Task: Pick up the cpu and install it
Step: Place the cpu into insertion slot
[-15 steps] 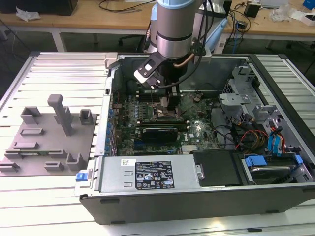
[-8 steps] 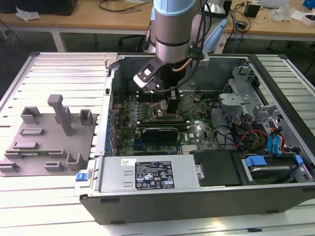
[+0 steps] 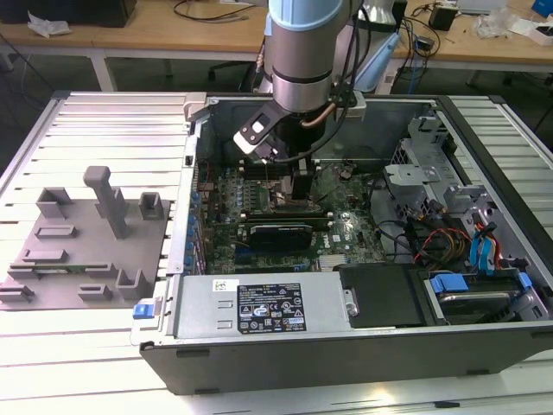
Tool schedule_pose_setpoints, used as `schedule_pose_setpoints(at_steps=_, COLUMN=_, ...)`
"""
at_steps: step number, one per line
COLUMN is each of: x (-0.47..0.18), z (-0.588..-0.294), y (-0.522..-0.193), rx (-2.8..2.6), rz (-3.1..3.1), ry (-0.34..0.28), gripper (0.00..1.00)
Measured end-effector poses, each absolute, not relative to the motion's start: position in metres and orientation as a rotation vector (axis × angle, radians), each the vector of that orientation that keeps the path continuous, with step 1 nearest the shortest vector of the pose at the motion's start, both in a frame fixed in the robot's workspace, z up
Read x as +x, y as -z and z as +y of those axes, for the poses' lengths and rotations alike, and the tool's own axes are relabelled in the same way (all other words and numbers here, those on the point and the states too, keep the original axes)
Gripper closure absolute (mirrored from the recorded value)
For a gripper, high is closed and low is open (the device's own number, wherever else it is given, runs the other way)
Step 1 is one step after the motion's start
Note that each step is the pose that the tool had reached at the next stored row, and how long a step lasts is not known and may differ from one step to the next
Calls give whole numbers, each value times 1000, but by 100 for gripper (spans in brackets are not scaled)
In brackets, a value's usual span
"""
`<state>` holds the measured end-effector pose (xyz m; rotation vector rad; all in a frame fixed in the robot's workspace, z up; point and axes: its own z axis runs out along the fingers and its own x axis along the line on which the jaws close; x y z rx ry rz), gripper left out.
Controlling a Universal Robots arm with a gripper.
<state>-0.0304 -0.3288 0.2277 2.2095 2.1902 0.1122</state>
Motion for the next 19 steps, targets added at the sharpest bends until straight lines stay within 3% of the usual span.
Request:
schedule_pose_setpoints(at_steps=5, x=-36, z=-321, y=-201, rx=2213, rz=2186, ry=-112, gripper=45)
schedule_pose_setpoints(at_steps=19, x=-35, z=-320, y=-197, rx=2201, rz=2198, ry=-110, gripper=45)
